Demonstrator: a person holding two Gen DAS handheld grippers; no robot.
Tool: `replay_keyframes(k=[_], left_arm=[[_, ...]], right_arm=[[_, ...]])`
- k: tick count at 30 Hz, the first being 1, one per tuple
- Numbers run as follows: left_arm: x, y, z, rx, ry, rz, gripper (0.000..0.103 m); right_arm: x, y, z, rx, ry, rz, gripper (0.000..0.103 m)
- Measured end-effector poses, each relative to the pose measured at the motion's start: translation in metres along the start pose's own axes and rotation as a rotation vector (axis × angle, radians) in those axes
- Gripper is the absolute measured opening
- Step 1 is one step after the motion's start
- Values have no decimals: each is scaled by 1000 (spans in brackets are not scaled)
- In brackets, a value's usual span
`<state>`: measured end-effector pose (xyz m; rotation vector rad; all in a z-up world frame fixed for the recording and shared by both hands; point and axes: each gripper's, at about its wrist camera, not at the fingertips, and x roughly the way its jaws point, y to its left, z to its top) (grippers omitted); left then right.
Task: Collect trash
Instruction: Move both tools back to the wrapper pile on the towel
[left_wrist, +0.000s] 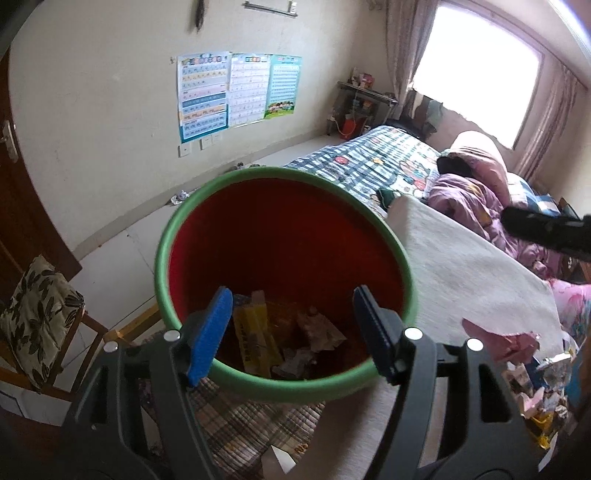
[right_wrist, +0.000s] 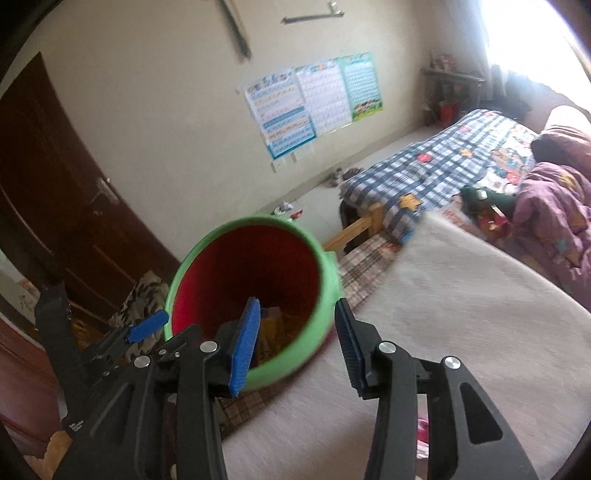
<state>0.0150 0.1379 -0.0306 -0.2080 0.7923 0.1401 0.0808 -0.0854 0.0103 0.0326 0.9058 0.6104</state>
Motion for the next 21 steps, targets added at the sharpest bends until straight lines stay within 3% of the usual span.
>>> replay_keyframes(k=[13,21], left_arm=[[-24,-85,-39,128,44,-118,66],[-40,-151,-71,260,90,-241,83]], right_arm=[[-71,-87,-51,131,-50,-81,44],[-94,-132,-95,195,-18,-82,45]])
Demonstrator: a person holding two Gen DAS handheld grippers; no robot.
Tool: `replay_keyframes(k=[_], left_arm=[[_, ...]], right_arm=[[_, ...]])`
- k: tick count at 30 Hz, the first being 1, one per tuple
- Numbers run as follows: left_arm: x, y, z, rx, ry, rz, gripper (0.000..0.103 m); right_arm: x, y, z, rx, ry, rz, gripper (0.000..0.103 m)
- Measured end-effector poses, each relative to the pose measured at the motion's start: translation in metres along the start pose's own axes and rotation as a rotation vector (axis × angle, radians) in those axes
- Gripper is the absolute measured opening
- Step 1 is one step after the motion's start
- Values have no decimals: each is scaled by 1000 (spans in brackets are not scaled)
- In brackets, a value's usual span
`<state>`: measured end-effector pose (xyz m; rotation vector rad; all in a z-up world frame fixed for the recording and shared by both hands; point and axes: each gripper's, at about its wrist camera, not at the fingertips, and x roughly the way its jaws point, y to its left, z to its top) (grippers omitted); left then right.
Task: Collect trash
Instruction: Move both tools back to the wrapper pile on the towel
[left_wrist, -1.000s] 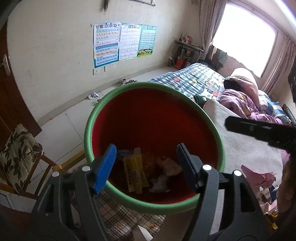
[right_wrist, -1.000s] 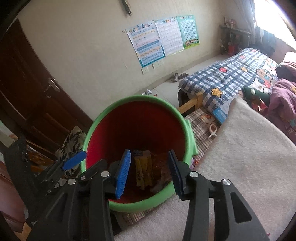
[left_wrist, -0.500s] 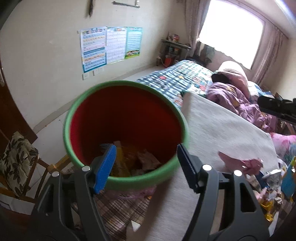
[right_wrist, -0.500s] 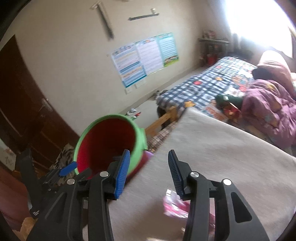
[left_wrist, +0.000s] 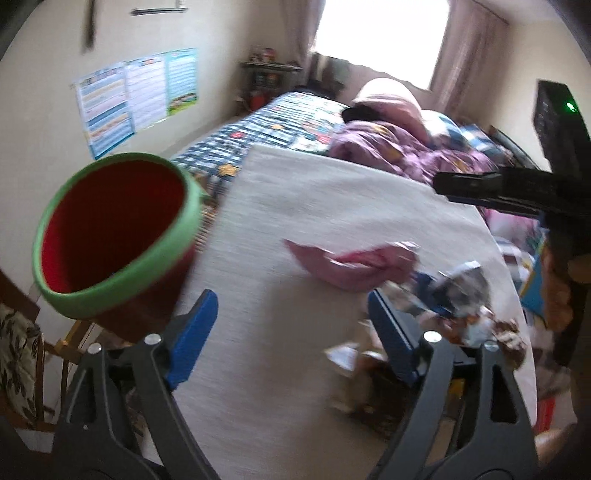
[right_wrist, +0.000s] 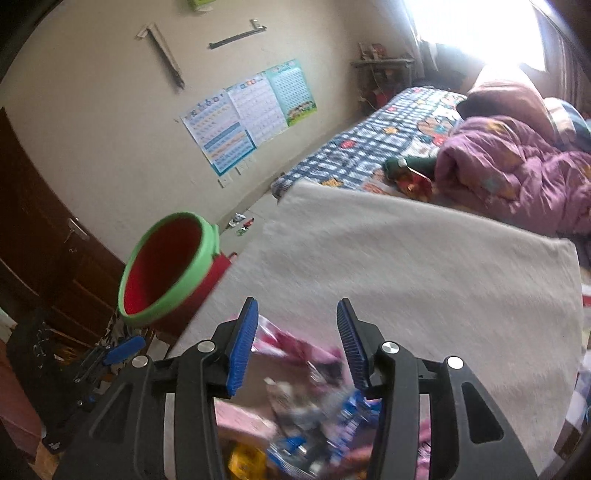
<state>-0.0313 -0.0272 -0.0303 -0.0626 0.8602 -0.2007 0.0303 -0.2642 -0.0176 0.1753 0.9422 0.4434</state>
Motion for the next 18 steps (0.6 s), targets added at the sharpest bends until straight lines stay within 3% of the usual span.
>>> replay_keyframes(k=[10,18], left_arm=[[32,-44,-19,-46,130,-68,89],[55,-41,-19,-124,179,-81,90]], right_arm=[[-9,-42,-31,66,45,22,50],[-13,-44,-37,57,55,37,50]])
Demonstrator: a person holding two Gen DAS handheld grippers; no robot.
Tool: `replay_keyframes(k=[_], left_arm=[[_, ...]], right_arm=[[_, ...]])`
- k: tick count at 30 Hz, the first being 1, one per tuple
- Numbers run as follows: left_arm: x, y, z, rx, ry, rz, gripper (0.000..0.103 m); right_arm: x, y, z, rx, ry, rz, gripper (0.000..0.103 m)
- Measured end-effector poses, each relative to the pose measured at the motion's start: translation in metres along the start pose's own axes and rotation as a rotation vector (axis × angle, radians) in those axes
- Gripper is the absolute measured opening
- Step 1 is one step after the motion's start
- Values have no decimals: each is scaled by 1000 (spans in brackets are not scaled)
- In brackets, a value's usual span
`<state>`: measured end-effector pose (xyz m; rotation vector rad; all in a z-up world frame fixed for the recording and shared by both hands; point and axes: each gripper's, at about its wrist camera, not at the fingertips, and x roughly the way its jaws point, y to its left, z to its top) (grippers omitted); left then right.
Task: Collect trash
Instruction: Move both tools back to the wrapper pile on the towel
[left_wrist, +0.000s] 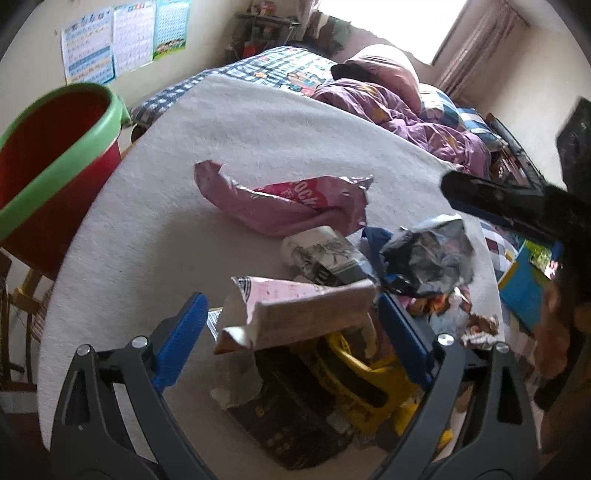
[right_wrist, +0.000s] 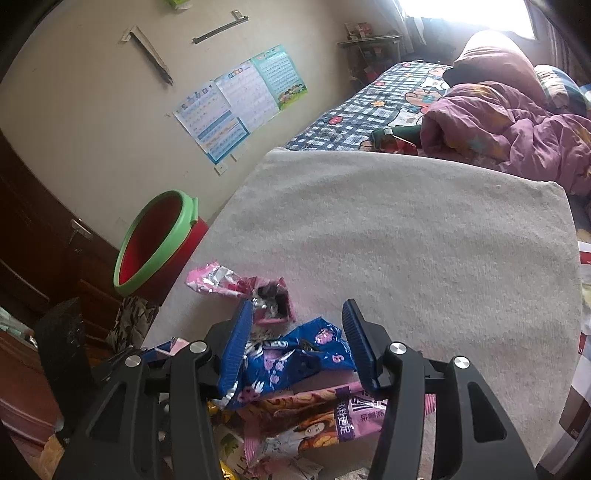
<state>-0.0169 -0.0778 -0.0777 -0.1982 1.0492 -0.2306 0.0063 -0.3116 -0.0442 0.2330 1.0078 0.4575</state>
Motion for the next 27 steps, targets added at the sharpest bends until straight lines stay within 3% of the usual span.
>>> replay_keyframes(k=[4,5,7,8,16,20,27], left_arm=[[5,4,4,-15,0,15,87],[4,4,4,-16,-2,19,80],[4,3,4,-26,-6,13,78],[3,2,5,-30,-10,10,67],[-17,12,3,-63,-67,29,67],[-35,17,0,-90,-110,39,67],[-46,25,-4,-113,-138,60,67]], right_arm=[[-1,0,-1,3,1,-2,51],[-1,-1,-2,4,2,-4,51],[-3,-2,-4,7,4,-8,51],[-3,-2,-5,9,4,-10,51],[-1,2,7,-42,14,-32,51],[15,8,23,-111,92,0,58],[61,29,40,-267,252,33,58]])
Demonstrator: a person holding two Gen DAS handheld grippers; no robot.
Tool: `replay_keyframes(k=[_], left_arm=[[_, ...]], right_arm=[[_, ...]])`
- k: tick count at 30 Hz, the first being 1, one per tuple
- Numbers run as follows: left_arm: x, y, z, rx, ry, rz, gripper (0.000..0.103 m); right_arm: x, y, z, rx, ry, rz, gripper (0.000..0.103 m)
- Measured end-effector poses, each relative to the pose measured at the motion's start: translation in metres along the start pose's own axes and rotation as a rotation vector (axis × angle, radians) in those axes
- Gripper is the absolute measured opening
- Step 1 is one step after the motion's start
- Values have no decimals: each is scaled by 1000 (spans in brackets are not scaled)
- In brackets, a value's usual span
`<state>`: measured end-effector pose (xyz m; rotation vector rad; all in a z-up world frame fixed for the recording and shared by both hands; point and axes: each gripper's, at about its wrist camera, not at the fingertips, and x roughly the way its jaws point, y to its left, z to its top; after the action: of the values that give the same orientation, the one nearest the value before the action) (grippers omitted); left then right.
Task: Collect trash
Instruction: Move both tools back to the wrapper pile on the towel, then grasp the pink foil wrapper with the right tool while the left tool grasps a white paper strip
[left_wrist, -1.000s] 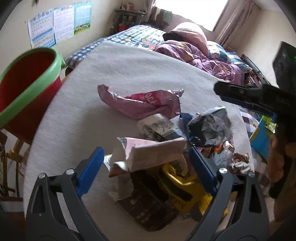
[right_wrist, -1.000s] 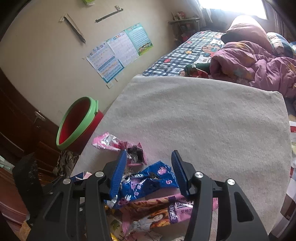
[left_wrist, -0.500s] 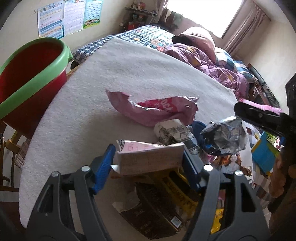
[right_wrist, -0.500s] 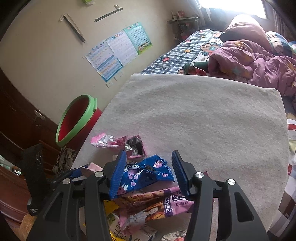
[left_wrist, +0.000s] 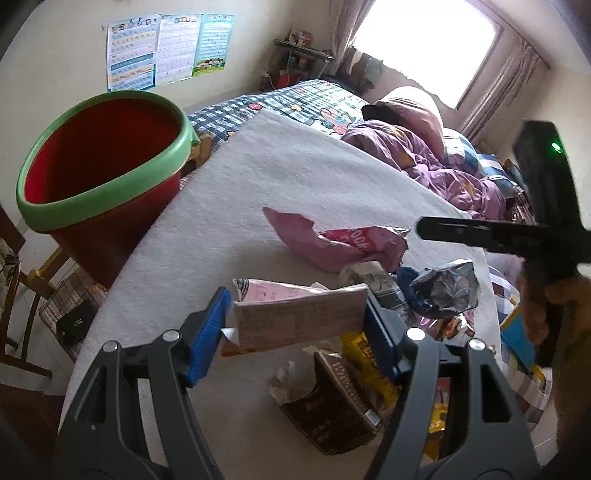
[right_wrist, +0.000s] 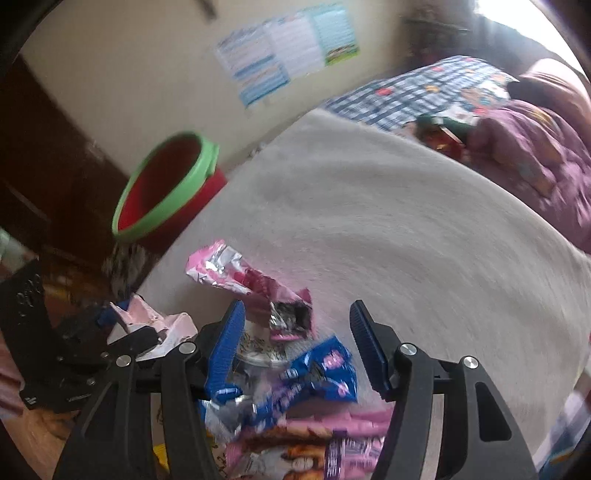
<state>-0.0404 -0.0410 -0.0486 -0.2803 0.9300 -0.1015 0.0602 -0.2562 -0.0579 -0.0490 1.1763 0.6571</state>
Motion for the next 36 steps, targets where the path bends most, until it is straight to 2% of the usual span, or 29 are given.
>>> replay_keyframes(k=[6,11,13,15,17,27,36], left_arm=[[-3,9,-4,-21,-7,13,67],[-3,12,-3,-32,-10,24,67],[-1,13,-3,-35,-6,25,67],[1,13,-3,-33,-2,23,67],[2,11,-3,-27,-1,23,67],[4,8,-2,0,-8,40,67],[4,11,-1,-12,-21,58,67]], right_arm=[[36,-2,12,13,101,41,58],[50,-7,9,24,141,61,56],[52,-6,7,18,149,75,49],[53,-5,7,13,152,77,34],[52,-5,5,17,146,86,27],[27,-7,2,69,35,89,22],[-19,-4,-5,125,-163,11,22]])
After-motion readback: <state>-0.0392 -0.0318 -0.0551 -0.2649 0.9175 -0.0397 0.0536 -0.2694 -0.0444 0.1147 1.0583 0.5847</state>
